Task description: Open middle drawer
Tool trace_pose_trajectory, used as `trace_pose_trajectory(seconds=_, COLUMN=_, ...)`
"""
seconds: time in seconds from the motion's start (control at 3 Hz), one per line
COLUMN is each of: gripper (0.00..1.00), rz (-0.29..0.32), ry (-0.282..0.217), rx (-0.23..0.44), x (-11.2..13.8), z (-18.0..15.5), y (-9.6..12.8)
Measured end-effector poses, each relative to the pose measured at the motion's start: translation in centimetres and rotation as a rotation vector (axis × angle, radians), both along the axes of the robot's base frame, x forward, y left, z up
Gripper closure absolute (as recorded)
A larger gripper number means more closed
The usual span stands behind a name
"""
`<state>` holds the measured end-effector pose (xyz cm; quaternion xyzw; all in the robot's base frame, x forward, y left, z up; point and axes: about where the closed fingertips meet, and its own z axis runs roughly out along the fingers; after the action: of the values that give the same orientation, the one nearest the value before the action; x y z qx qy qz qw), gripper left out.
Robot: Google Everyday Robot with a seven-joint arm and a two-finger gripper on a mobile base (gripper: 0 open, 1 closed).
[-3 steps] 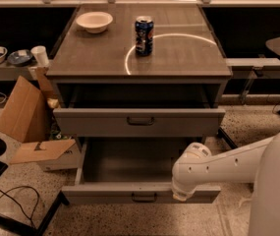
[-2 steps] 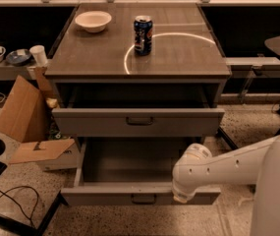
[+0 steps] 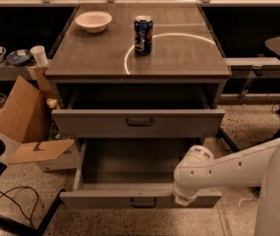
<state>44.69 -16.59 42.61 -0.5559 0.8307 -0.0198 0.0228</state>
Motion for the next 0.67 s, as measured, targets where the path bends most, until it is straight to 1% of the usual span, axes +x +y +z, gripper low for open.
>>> trace_pose_trajectory(seconds=0.67, gripper=0.28, rz=0.000, ry=0.000, rx=0.000, x=0.00, z=0.00, y=0.00)
